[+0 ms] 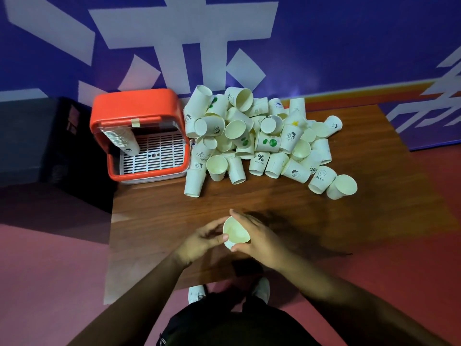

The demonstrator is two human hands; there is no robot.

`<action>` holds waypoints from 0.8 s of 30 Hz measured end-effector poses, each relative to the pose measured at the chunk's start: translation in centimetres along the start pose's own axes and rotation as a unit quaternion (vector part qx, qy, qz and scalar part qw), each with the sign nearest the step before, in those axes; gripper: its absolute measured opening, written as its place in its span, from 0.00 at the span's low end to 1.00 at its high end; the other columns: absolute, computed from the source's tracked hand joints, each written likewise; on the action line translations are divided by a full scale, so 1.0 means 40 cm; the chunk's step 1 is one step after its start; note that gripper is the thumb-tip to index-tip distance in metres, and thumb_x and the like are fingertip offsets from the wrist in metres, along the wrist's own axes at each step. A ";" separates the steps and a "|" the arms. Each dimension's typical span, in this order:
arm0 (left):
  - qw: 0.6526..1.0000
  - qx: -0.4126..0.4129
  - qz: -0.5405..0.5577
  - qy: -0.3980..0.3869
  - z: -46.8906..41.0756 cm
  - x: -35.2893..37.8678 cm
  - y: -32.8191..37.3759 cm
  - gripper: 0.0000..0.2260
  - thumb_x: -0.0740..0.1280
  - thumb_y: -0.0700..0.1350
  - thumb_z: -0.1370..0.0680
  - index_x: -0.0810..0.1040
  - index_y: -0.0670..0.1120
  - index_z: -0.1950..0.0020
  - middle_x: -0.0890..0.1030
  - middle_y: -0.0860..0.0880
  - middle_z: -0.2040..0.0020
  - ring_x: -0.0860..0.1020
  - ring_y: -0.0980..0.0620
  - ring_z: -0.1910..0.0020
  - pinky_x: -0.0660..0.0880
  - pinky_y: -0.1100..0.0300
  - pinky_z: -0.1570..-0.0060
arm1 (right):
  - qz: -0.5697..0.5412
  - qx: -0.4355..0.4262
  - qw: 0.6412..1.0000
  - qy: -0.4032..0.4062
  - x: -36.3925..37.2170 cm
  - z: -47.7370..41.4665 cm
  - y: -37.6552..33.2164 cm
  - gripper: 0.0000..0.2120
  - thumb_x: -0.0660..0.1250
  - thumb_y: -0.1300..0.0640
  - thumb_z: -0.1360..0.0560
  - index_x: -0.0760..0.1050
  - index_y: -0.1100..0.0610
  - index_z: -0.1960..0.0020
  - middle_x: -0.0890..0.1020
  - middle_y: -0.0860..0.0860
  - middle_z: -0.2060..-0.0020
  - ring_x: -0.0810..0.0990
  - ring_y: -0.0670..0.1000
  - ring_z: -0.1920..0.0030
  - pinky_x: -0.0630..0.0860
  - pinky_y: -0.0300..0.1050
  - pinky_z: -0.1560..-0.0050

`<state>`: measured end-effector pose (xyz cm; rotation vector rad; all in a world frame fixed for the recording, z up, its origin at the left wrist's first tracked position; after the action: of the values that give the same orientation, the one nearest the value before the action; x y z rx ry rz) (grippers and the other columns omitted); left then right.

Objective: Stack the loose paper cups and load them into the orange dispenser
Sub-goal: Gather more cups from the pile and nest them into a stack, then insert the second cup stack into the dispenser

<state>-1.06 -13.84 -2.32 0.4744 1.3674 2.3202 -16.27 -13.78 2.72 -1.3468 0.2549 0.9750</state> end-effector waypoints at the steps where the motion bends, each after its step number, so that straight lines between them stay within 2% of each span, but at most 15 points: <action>1: 1.000 0.002 0.007 0.011 0.000 0.002 0.000 0.23 0.68 0.39 0.21 0.70 0.47 0.26 0.78 0.48 0.32 0.75 0.52 0.32 0.74 0.60 0.38 | -0.030 0.024 0.999 0.009 0.001 0.003 0.011 0.46 0.77 0.48 0.33 0.55 0.45 0.22 0.64 0.43 0.26 0.62 0.44 0.27 0.60 0.34 0.32; 3: 0.999 -0.001 0.020 0.029 -0.001 0.008 0.000 0.21 0.66 0.37 0.20 0.71 0.46 0.27 0.80 0.48 0.34 0.77 0.53 0.34 0.75 0.60 0.39 | -0.073 0.070 0.995 0.024 0.006 0.013 0.053 0.49 0.79 0.48 0.35 0.55 0.46 0.22 0.64 0.42 0.28 0.61 0.44 0.27 0.57 0.31 0.35; 5: 0.999 -0.008 0.020 0.039 -0.002 0.016 0.001 0.20 0.69 0.41 0.20 0.72 0.49 0.28 0.80 0.51 0.34 0.77 0.55 0.34 0.75 0.59 0.37 | -0.103 0.101 0.989 0.016 0.023 0.023 0.102 0.44 0.80 0.49 0.36 0.60 0.46 0.26 0.67 0.41 0.31 0.64 0.45 0.28 0.57 0.32 0.32; 6: 0.999 -0.013 0.017 0.039 -0.002 0.022 0.000 0.21 0.71 0.45 0.21 0.73 0.51 0.28 0.79 0.53 0.33 0.76 0.55 0.33 0.74 0.57 0.34 | -0.129 0.112 0.985 0.010 0.035 0.029 0.123 0.42 0.80 0.50 0.36 0.62 0.45 0.28 0.70 0.42 0.32 0.68 0.46 0.30 0.62 0.38 0.29; 8: 0.998 -0.029 0.021 0.041 -0.003 0.033 -0.011 0.23 0.71 0.52 0.22 0.73 0.53 0.28 0.78 0.54 0.31 0.74 0.55 0.30 0.72 0.58 0.32 | -0.171 0.137 0.976 0.007 0.051 0.031 0.157 0.38 0.79 0.51 0.36 0.67 0.46 0.30 0.77 0.44 0.36 0.74 0.44 0.35 0.71 0.49 0.32; 10: 0.996 -0.036 0.044 0.066 -0.003 0.040 -0.006 0.19 0.67 0.51 0.20 0.72 0.53 0.28 0.78 0.53 0.32 0.74 0.54 0.31 0.72 0.60 0.34 | -0.190 0.145 0.971 0.015 0.048 0.015 0.168 0.37 0.79 0.50 0.37 0.70 0.47 0.31 0.79 0.43 0.39 0.77 0.42 0.39 0.74 0.47 0.35; 13: 0.989 -0.023 0.075 0.127 -0.004 0.031 0.041 0.16 0.62 0.50 0.19 0.75 0.54 0.31 0.81 0.54 0.36 0.78 0.54 0.35 0.74 0.56 0.34 | -0.199 0.130 0.971 0.021 0.010 -0.028 0.133 0.33 0.78 0.51 0.34 0.71 0.47 0.32 0.79 0.41 0.42 0.77 0.42 0.45 0.74 0.37 0.44; 17: 0.972 0.030 0.107 0.205 0.013 -0.034 0.149 0.11 0.62 0.49 0.17 0.78 0.54 0.36 0.85 0.55 0.43 0.83 0.53 0.44 0.80 0.56 0.45 | -0.241 0.094 0.965 0.034 -0.052 -0.119 0.055 0.32 0.79 0.52 0.35 0.71 0.47 0.34 0.78 0.40 0.43 0.78 0.44 0.43 0.75 0.43 0.41; 21: 0.955 0.075 0.115 0.264 0.052 -0.161 0.223 0.12 0.64 0.49 0.18 0.79 0.51 0.36 0.83 0.48 0.39 0.81 0.47 0.39 0.78 0.48 0.38 | -0.269 0.031 0.963 0.020 -0.085 -0.246 -0.069 0.37 0.79 0.46 0.37 0.71 0.48 0.32 0.80 0.43 0.39 0.77 0.42 0.40 0.75 0.48 0.36; 24: 0.949 0.098 0.098 0.283 0.075 -0.243 0.258 0.11 0.68 0.52 0.20 0.82 0.55 0.39 0.82 0.50 0.38 0.79 0.47 0.36 0.74 0.47 0.34 | -0.275 0.006 0.961 0.012 -0.092 -0.321 -0.147 0.37 0.79 0.44 0.39 0.70 0.45 0.33 0.79 0.42 0.39 0.76 0.43 0.38 0.74 0.51 0.35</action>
<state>6.98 -21.03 7.35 -0.0203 1.8987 2.6152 -9.61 -26.39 5.92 -1.3178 -0.0974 0.4887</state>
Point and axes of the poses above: each hand's wrist, its own z-axis away from the middle knuckle, its own x-axis out of the palm, y = z × x, the point moved 7 cm from there along -z, towards the middle knuckle
